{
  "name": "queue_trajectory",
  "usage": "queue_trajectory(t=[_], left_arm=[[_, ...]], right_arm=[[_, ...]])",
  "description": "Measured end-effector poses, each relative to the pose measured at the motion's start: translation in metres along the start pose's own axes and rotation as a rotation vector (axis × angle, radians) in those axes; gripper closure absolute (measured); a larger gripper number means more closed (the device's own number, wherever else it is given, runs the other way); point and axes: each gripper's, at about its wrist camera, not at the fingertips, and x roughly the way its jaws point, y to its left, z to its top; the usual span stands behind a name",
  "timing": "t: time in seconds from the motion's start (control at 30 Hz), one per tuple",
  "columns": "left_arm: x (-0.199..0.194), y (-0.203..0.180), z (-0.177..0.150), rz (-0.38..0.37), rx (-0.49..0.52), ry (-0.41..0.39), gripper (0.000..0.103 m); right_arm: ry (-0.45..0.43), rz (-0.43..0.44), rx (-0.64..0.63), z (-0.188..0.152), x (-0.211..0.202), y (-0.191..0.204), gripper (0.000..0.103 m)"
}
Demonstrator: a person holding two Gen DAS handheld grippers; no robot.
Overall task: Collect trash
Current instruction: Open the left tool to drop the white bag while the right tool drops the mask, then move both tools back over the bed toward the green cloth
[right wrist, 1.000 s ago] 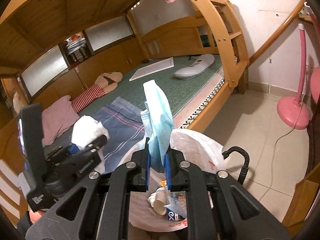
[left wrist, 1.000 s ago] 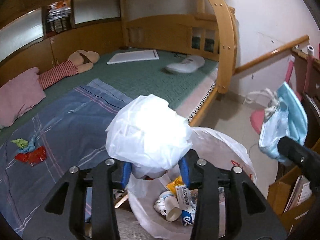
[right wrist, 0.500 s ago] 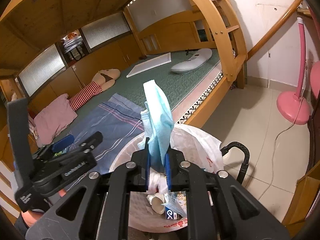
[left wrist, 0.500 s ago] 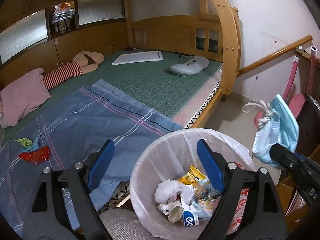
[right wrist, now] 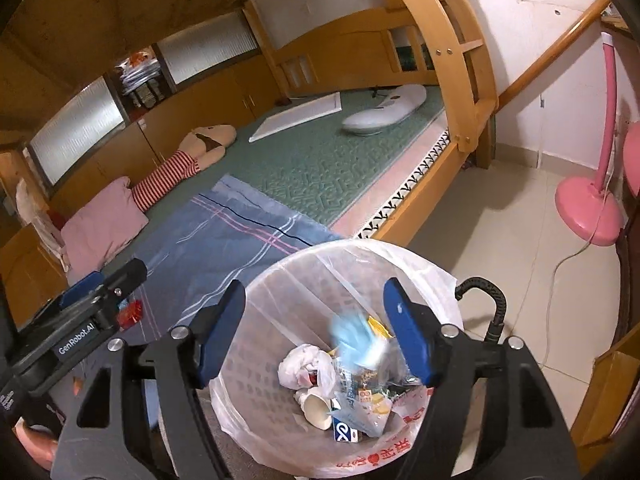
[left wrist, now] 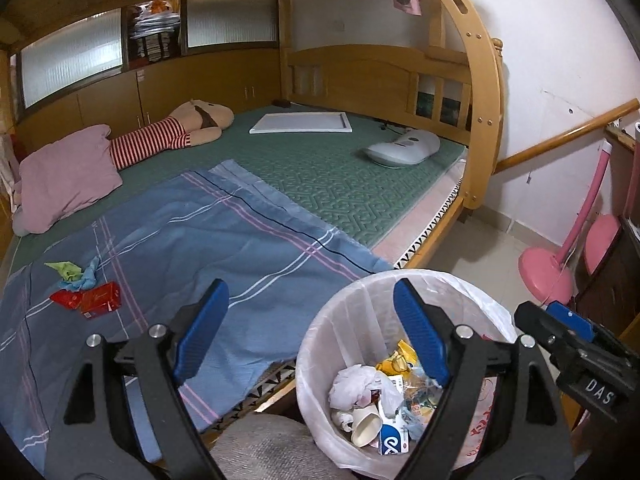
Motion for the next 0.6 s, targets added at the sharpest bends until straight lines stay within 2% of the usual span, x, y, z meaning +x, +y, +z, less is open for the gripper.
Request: queue_trajectory(t=[0.33, 0.6], left_arm=[[-0.006, 0.024, -0.002, 0.016, -0.044, -0.01, 0.019], [-0.011, 0.071, -0.01, 0.065, -0.122, -0.011, 0.018]], right_arm=[[0.018, 0.018, -0.043, -0.002, 0.004, 0.022, 0.032], [0.048, 0.066, -0.119, -0.004, 0.017, 0.066, 0.032]])
